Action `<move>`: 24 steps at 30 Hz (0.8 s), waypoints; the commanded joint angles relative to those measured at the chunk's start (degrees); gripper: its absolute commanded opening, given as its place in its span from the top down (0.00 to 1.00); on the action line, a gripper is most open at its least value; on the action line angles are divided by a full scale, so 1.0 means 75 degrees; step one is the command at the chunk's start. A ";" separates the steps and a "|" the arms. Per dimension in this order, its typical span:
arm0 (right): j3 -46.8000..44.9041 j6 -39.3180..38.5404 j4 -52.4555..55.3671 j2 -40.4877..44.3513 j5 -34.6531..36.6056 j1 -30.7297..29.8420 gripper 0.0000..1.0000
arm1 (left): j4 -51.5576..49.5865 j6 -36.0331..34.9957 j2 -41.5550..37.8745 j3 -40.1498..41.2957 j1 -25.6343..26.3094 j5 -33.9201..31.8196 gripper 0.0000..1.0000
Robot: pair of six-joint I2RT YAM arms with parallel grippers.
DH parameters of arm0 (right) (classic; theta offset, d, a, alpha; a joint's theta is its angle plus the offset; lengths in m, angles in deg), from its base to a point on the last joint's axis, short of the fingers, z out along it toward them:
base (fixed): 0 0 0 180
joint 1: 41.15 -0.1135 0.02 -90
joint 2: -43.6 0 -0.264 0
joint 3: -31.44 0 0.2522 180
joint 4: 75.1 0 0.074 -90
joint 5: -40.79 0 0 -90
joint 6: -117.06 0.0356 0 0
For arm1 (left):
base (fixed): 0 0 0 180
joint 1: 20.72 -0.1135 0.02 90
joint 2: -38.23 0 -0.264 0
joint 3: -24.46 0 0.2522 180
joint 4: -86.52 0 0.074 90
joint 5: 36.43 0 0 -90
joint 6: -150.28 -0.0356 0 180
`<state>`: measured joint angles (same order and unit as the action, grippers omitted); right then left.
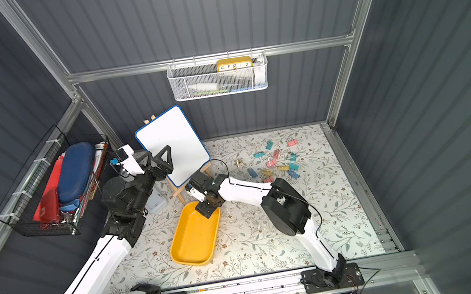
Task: Put the binder clips in the storage box
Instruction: Move the storage box to the center of the board.
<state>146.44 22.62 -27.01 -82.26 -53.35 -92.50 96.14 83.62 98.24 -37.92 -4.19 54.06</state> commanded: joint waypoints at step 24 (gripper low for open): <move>-0.7538 0.6915 0.1076 0.7961 0.3671 -0.0322 1.00 | -0.1717 -0.0810 0.2259 -0.2347 0.0542 0.1048 0.05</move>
<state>92.51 64.30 -25.55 -26.15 -29.22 -94.25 83.11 77.87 113.85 -53.55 -0.91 62.85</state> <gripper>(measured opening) 0.095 0.950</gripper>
